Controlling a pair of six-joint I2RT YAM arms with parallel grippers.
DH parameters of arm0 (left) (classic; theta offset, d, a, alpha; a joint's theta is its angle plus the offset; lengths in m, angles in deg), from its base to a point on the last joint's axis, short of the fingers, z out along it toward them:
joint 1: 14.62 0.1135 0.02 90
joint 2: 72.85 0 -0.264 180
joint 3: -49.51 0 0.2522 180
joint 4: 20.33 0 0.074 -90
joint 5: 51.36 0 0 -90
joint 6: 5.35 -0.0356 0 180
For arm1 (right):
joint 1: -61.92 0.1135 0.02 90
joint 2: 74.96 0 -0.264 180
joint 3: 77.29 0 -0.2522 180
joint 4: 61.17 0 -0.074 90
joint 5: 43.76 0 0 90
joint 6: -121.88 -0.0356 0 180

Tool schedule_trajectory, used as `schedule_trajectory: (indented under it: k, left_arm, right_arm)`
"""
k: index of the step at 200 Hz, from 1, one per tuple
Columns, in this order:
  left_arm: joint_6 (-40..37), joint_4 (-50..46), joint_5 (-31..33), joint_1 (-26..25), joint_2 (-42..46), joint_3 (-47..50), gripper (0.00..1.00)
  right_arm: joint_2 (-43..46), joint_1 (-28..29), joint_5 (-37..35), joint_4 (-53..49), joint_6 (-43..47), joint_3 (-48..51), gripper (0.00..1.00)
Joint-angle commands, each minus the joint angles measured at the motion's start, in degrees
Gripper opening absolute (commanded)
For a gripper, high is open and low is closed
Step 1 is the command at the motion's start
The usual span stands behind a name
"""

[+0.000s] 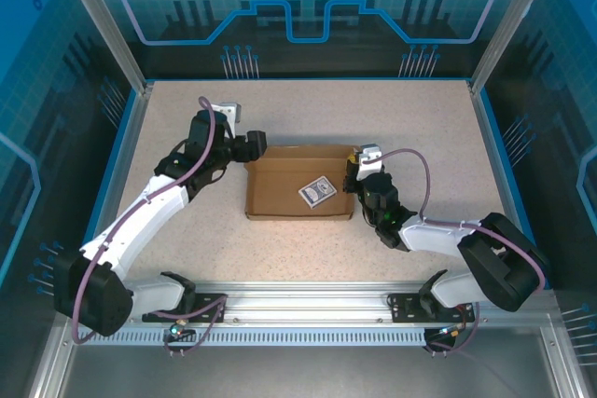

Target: Fold the paper box

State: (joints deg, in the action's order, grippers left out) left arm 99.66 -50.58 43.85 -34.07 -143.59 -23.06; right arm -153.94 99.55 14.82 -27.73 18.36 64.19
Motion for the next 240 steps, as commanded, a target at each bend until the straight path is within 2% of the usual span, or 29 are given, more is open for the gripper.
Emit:
schedule_trajectory:
  k: [1, 97, 194, 240]
  left_arm:
    - [0.37, -1.12, -2.25, 0.63, -0.41, 0.20, 0.82]
    - [2.92, -0.30, -4.45, 0.60, 0.77, 3.87, 0.79]
    - [4.32, -1.00, -6.08, 0.61, 3.83, 6.33, 0.77]
    - [5.03, -0.74, -7.10, 0.55, 4.35, 8.06, 0.77]
  right_arm:
    - [-2.08, 1.22, 1.73, -7.75, -1.06, 1.02, 0.02]
    - [-3.20, 1.22, 1.66, -7.83, -1.69, 0.41, 0.02]
    - [-0.86, 1.19, 2.68, -8.61, -1.34, 0.67, 0.07]
    - [0.31, 1.39, 2.55, -9.37, -1.38, 1.15, 0.14]
